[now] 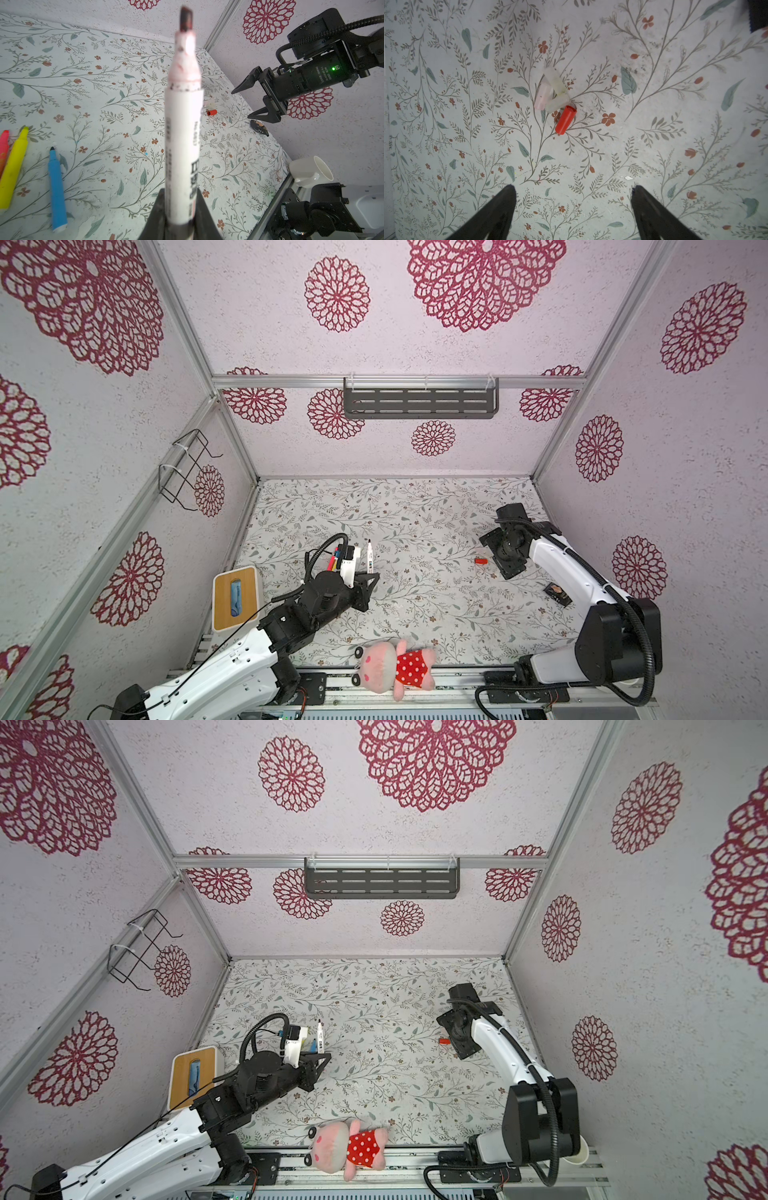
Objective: Insert the pens into the pen caps
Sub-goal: 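Move the right gripper away toward the pile of pen caps, then lower the right gripper over the red cap in the cap pile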
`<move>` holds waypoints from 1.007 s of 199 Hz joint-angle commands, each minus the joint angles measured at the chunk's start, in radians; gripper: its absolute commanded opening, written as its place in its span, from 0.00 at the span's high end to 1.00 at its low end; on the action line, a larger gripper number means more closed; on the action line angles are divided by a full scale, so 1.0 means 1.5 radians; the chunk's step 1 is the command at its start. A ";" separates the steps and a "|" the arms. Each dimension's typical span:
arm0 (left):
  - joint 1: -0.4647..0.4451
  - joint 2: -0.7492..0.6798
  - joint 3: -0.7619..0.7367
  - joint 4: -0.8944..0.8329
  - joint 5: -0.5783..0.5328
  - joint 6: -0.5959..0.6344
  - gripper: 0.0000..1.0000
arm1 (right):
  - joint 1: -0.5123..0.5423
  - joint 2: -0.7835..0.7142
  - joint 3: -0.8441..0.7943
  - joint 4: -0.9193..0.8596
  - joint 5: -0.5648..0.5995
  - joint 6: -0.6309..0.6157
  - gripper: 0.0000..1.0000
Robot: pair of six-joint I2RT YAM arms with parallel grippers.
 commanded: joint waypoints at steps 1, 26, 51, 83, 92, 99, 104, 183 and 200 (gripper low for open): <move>0.004 -0.008 -0.006 0.002 -0.009 -0.008 1.00 | -0.004 0.016 -0.009 0.004 0.004 0.021 0.13; 0.004 -0.012 -0.010 0.002 -0.010 -0.007 1.00 | -0.011 0.051 -0.007 0.019 0.000 0.011 0.23; 0.004 -0.020 -0.013 -0.001 -0.012 -0.008 1.00 | -0.012 0.082 0.002 0.026 0.005 0.007 0.30; 0.005 -0.029 -0.017 -0.002 -0.017 -0.009 1.00 | -0.012 0.119 0.015 0.038 0.000 -0.003 0.38; 0.005 -0.030 -0.017 -0.002 -0.018 -0.009 1.00 | -0.012 0.128 0.021 0.038 0.000 -0.005 0.38; 0.004 -0.030 -0.017 -0.002 -0.018 -0.009 1.00 | -0.013 0.135 0.025 0.039 0.000 -0.007 0.38; 0.005 -0.030 -0.016 -0.002 -0.017 -0.009 1.00 | -0.013 0.138 0.028 0.040 0.000 -0.009 0.38; 0.004 -0.036 -0.017 -0.008 -0.031 -0.003 1.00 | -0.016 0.206 0.075 0.034 -0.008 -0.019 0.48; 0.005 -0.037 -0.017 -0.010 -0.036 -0.001 1.00 | -0.016 0.205 0.072 0.037 -0.006 -0.018 0.51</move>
